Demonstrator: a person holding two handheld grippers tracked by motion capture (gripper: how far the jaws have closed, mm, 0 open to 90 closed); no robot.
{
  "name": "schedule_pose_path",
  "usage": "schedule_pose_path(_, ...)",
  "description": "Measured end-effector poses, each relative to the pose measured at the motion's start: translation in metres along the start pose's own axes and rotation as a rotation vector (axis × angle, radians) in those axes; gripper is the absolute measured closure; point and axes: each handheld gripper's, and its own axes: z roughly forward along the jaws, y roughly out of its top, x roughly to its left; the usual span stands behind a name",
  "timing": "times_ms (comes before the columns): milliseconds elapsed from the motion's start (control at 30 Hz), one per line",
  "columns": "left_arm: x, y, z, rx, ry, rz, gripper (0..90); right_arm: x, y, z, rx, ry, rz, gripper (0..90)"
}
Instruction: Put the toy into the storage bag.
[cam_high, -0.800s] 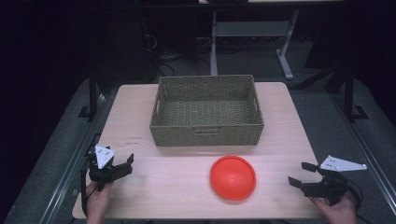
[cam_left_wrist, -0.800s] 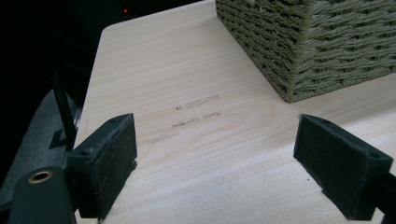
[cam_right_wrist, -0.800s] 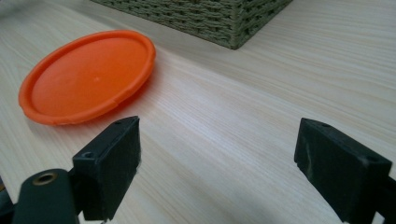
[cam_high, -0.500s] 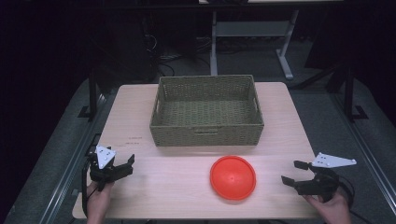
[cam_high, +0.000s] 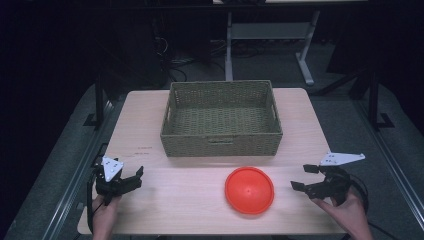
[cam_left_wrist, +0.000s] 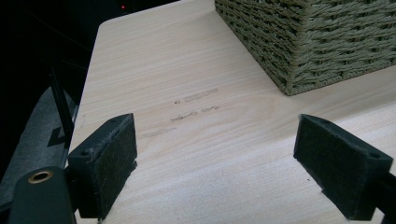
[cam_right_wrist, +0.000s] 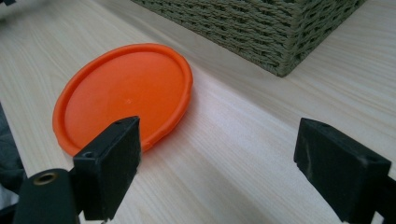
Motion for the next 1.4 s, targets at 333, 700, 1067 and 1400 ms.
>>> schedule_pose_path(333,-0.001,0.0,0.003,0.012,-0.007,0.009,12.8,0.005,0.025,0.01,0.052,0.024,-0.044,14.3)
schedule_pose_path(700,-0.002,-0.001,0.002,0.004,-0.012,0.012,12.8,0.01,0.048,0.024,0.112,0.054,-0.05,15.0)
schedule_pose_path(1067,-0.003,-0.001,0.003,0.006,-0.015,0.016,12.8,0.012,0.06,0.052,0.17,0.088,-0.061,20.5)
schedule_pose_path(1400,-0.003,-0.001,0.003,0.005,-0.014,0.017,12.9,0.011,0.059,0.077,0.256,0.113,-0.058,27.9)
